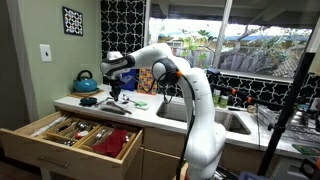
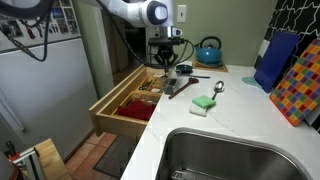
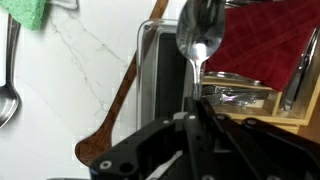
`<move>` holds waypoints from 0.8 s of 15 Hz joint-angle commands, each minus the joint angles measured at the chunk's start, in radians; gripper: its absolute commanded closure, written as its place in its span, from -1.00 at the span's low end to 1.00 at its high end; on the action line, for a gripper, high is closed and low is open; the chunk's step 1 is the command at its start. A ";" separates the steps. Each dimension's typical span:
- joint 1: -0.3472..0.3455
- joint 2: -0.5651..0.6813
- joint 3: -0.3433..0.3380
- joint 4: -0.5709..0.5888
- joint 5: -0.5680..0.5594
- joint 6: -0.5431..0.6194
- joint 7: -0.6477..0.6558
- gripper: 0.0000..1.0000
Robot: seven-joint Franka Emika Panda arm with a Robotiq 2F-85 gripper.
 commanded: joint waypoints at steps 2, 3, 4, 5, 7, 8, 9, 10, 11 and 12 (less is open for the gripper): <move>-0.020 0.126 0.002 0.137 0.007 -0.018 -0.005 0.91; -0.023 0.149 0.005 0.161 0.011 -0.026 -0.007 0.91; -0.024 0.170 0.007 0.183 0.014 -0.033 -0.006 0.90; -0.025 0.191 0.010 0.205 0.019 -0.040 -0.007 0.89; -0.022 0.225 0.013 0.246 0.016 -0.067 -0.009 0.88; -0.020 0.241 0.011 0.265 0.012 -0.086 -0.003 0.87; -0.017 0.257 0.009 0.284 0.005 -0.105 -0.002 0.87; -0.018 0.271 0.009 0.303 0.006 -0.119 -0.001 0.87; -0.017 0.283 0.009 0.319 0.004 -0.125 0.001 0.87; -0.017 0.295 0.010 0.334 0.006 -0.125 0.006 0.87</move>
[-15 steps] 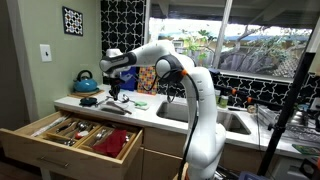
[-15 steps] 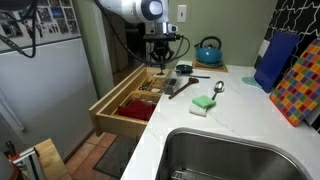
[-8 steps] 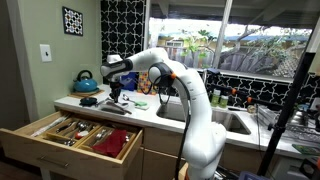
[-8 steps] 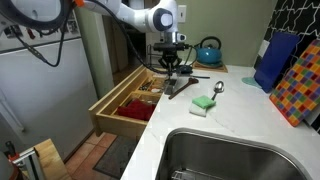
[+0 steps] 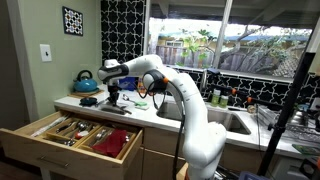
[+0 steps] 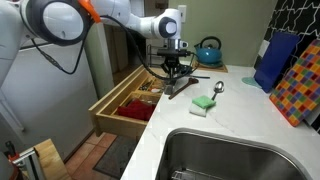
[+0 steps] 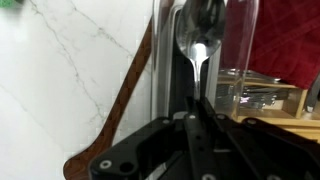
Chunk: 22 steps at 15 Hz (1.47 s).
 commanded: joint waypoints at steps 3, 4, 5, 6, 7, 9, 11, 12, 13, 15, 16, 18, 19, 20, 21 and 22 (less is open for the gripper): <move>-0.006 0.080 0.009 0.113 0.009 -0.042 0.015 0.88; -0.008 0.086 0.012 0.120 0.015 -0.038 0.017 0.88; -0.009 0.092 0.015 0.125 0.017 -0.033 0.012 0.87; -0.007 0.097 0.015 0.132 0.018 -0.035 0.016 0.80; -0.009 0.102 0.019 0.137 0.024 -0.036 0.013 0.79; -0.009 0.110 0.021 0.142 0.026 -0.029 0.013 0.83; -0.009 0.115 0.019 0.142 0.025 -0.024 0.017 0.71; -0.009 0.113 0.019 0.141 0.023 -0.022 0.017 0.32; -0.009 0.109 0.019 0.139 0.023 -0.019 0.017 0.19; -0.009 0.100 0.020 0.137 0.024 -0.011 0.020 -0.12; -0.008 0.097 0.019 0.140 0.022 -0.007 0.020 -0.24; -0.008 0.087 0.022 0.145 0.025 0.000 0.018 -0.40; -0.008 0.085 0.024 0.148 0.027 0.002 0.019 -0.56; -0.008 0.085 0.024 0.150 0.028 0.003 0.022 0.34; -0.007 0.087 0.024 0.155 0.028 0.001 0.025 0.34; -0.008 0.088 0.024 0.157 0.030 0.002 0.027 0.43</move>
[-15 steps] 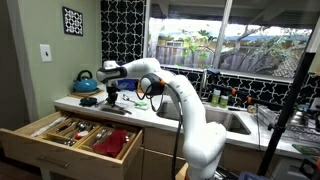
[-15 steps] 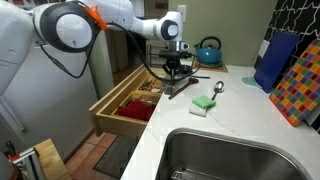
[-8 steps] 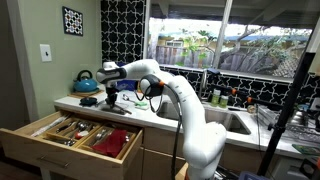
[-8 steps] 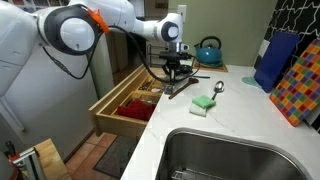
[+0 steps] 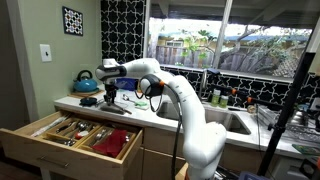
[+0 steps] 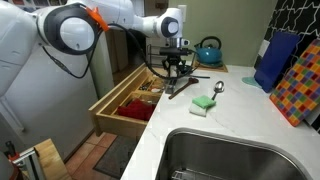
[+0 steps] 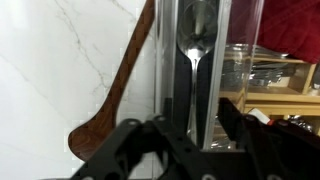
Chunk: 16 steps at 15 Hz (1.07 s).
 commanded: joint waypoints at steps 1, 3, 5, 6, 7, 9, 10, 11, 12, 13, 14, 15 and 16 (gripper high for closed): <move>-0.007 0.000 0.006 0.008 0.015 0.009 0.015 0.58; -0.005 0.000 0.003 0.004 0.015 0.014 0.016 0.86; -0.004 -0.003 0.003 0.002 0.015 0.014 0.021 0.93; -0.003 -0.013 0.003 -0.004 0.015 0.017 0.027 0.95; 0.000 -0.027 0.002 -0.014 0.012 0.022 0.035 0.78; 0.005 -0.071 0.003 -0.046 0.010 0.057 0.055 0.30; 0.012 -0.105 0.002 -0.073 0.009 0.088 0.082 0.14; 0.017 -0.132 0.003 -0.092 0.013 0.107 0.109 0.01; 0.029 -0.167 -0.003 -0.123 0.011 0.139 0.165 -0.17; 0.040 -0.194 -0.009 -0.143 0.005 0.156 0.224 -0.30; 0.061 -0.216 -0.029 -0.153 -0.023 0.130 0.304 -0.44; 0.072 -0.234 -0.039 -0.168 -0.039 0.134 0.369 -0.61; 0.088 -0.254 -0.056 -0.189 -0.077 0.143 0.423 -0.74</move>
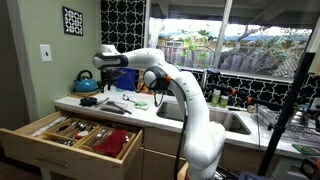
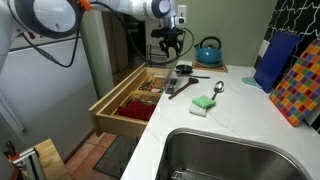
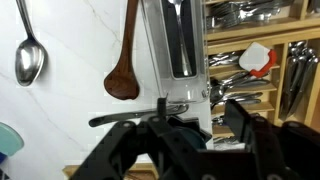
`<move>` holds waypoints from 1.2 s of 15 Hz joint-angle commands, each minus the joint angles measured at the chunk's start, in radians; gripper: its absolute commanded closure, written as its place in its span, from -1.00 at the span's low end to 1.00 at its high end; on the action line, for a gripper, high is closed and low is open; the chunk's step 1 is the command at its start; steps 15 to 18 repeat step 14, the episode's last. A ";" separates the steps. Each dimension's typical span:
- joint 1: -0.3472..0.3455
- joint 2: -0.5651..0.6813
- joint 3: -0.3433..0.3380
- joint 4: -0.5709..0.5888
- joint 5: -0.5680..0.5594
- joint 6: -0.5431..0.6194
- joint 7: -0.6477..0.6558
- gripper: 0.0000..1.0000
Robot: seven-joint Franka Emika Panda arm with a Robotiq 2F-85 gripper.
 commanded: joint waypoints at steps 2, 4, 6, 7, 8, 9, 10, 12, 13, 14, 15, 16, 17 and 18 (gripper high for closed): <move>0.063 -0.128 -0.068 -0.163 -0.106 0.024 0.273 -0.99; 0.058 -0.159 -0.066 -0.213 -0.083 0.052 0.361 -1.00; 0.043 -0.181 -0.052 -0.255 -0.032 0.040 0.405 -1.00; 0.041 -0.193 -0.049 -0.289 -0.020 0.055 0.425 -1.00; 0.028 -0.198 -0.036 -0.322 0.023 0.072 0.412 -1.00; 0.051 -0.143 -0.057 -0.204 -0.026 0.023 0.391 -1.00; 0.048 -0.150 -0.055 -0.230 -0.007 0.032 0.394 -1.00; 0.045 -0.157 -0.054 -0.258 0.009 0.043 0.397 -1.00; 0.045 -0.159 -0.053 -0.264 0.011 0.045 0.397 -1.00; 0.044 -0.161 -0.053 -0.266 0.012 0.045 0.397 -1.00; 0.044 -0.161 -0.053 -0.266 0.012 0.045 0.397 -1.00; 0.044 -0.161 -0.053 -0.266 0.012 0.045 0.397 -1.00; 0.044 -0.161 -0.053 -0.266 0.012 0.045 0.397 -1.00; 0.044 -0.161 -0.053 -0.266 0.012 0.045 0.397 -1.00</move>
